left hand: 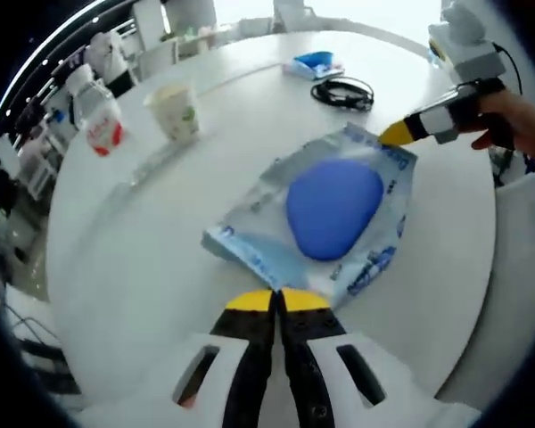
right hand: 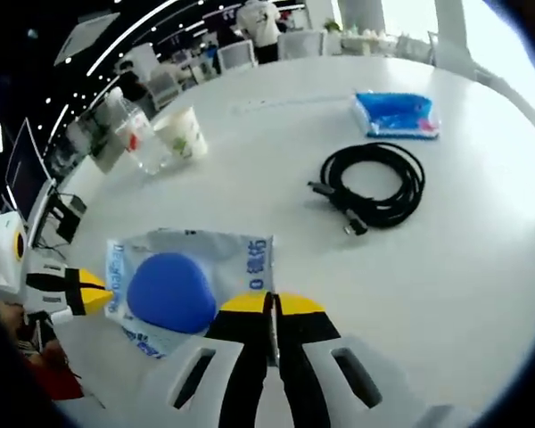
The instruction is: Arrange the tabletop items into an orderly group along one side of the table until the central work area is clear of visible clutter.
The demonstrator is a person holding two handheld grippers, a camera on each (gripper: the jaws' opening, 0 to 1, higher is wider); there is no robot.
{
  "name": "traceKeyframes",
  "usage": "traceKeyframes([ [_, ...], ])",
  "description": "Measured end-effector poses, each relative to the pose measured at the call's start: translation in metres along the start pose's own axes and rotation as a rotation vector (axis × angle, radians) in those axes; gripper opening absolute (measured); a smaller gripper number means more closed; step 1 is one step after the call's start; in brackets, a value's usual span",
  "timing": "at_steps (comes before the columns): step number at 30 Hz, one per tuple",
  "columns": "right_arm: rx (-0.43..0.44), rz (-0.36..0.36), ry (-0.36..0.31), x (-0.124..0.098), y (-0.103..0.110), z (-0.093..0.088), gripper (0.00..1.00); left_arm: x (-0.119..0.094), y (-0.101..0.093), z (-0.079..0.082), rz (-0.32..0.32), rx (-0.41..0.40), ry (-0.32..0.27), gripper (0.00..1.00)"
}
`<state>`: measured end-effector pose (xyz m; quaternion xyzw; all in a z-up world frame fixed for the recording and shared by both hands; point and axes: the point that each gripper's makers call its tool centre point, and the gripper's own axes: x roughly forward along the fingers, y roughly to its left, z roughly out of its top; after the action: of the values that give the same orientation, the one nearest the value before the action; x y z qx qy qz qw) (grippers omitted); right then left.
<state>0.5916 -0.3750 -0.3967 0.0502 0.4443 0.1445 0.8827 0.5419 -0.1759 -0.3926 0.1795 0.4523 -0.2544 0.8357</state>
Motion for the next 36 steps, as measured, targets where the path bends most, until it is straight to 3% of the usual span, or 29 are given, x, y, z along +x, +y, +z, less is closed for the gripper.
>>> traceKeyframes([
  [4, 0.011, 0.0, 0.006, 0.001, -0.001, -0.002, 0.04, 0.001, 0.0, -0.001, 0.01, -0.02, -0.004, 0.0],
  [8, 0.059, 0.043, -0.038, 0.002, 0.001, 0.003, 0.06, 0.002, 0.001, -0.001, 0.003, -0.06, -0.004, 0.01],
  [11, 0.091, 0.052, -0.036, 0.001, 0.003, 0.004, 0.16, 0.001, 0.0, -0.001, 0.004, -0.131, -0.01, 0.06],
  [14, 0.053, 0.038, -0.042, -0.003, 0.002, 0.002, 0.26, 0.0, 0.008, -0.001, 0.053, -0.138, -0.028, 0.23],
  [18, 0.013, 0.047, -0.067, -0.008, 0.004, 0.003, 0.48, -0.01, 0.017, 0.003, 0.085, -0.115, -0.075, 0.42],
  [21, -0.051, 0.068, -0.086, -0.012, 0.008, 0.005, 0.61, -0.016, 0.017, 0.005, 0.08, -0.176, -0.109, 0.47],
  [25, -0.028, 0.142, -0.089, -0.017, 0.019, 0.005, 0.7, -0.021, 0.014, 0.008, 0.087, -0.189, -0.153, 0.55],
  [28, -0.049, 0.179, -0.099, -0.021, 0.027, 0.005, 0.83, -0.021, 0.013, 0.011, 0.083, -0.261, -0.192, 0.62],
  [30, -0.11, 0.216, -0.109, -0.023, 0.034, 0.004, 0.86, -0.02, 0.009, 0.009, 0.076, -0.279, -0.188, 0.64],
  [32, -0.114, 0.248, -0.088, -0.025, 0.04, -0.003, 0.91, -0.019, 0.005, 0.008, 0.065, -0.277, -0.198, 0.65],
  [36, -0.159, 0.277, -0.112, -0.025, 0.042, -0.007, 0.93, -0.016, -0.003, 0.008, 0.047, -0.28, -0.228, 0.68],
])
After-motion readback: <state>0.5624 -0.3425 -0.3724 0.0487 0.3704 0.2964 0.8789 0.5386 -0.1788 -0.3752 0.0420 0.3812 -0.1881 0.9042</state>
